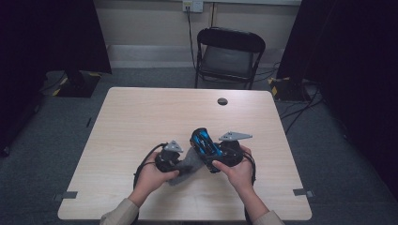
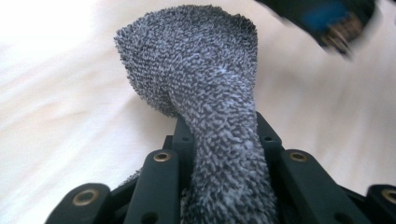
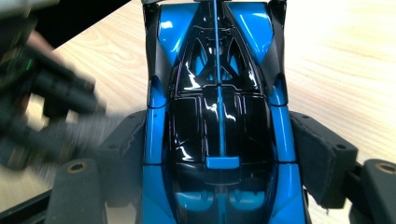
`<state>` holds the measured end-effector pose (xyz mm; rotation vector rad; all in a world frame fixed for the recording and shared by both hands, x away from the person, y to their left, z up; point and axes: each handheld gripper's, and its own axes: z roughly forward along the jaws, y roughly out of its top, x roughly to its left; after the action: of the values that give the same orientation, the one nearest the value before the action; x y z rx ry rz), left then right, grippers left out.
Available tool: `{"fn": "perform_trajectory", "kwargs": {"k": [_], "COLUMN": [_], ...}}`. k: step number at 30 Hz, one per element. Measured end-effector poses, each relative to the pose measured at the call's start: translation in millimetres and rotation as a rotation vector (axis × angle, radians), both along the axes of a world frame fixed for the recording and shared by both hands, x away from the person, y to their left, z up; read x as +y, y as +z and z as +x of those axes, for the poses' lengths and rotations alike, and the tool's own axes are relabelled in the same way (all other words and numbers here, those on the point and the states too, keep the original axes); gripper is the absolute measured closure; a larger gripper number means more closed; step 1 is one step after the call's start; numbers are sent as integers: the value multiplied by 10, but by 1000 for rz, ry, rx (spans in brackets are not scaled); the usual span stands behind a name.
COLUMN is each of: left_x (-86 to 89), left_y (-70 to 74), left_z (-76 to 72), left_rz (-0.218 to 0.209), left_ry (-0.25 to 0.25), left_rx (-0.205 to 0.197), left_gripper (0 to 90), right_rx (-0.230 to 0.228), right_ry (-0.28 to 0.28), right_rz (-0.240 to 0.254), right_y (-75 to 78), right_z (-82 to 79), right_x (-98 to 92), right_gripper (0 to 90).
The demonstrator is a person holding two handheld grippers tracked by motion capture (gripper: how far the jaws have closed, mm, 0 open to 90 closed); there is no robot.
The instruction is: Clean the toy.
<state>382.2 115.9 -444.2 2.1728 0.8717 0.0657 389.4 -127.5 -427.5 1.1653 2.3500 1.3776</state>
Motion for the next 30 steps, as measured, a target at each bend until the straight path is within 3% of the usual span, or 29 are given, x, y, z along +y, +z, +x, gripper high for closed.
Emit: {"fn": "perform_trajectory", "kwargs": {"k": [4, 10, 30], "left_x": [122, 146, -85], "left_y": [44, 59, 12], "left_z": [79, 145, 33], "left_rz": [-16, -16, 14], "left_ry": [53, 77, -33], "left_rx": [-10, -21, -21], "left_gripper": [696, 695, 697], "right_rx": [8, 20, 30], "right_ry": [14, 41, 28], "right_rz": [-5, -14, -19], "right_y": [-49, -121, -155], "right_z": [-33, -62, -38], "right_x": [37, 109, 113], "right_gripper": [263, 264, 263]}}
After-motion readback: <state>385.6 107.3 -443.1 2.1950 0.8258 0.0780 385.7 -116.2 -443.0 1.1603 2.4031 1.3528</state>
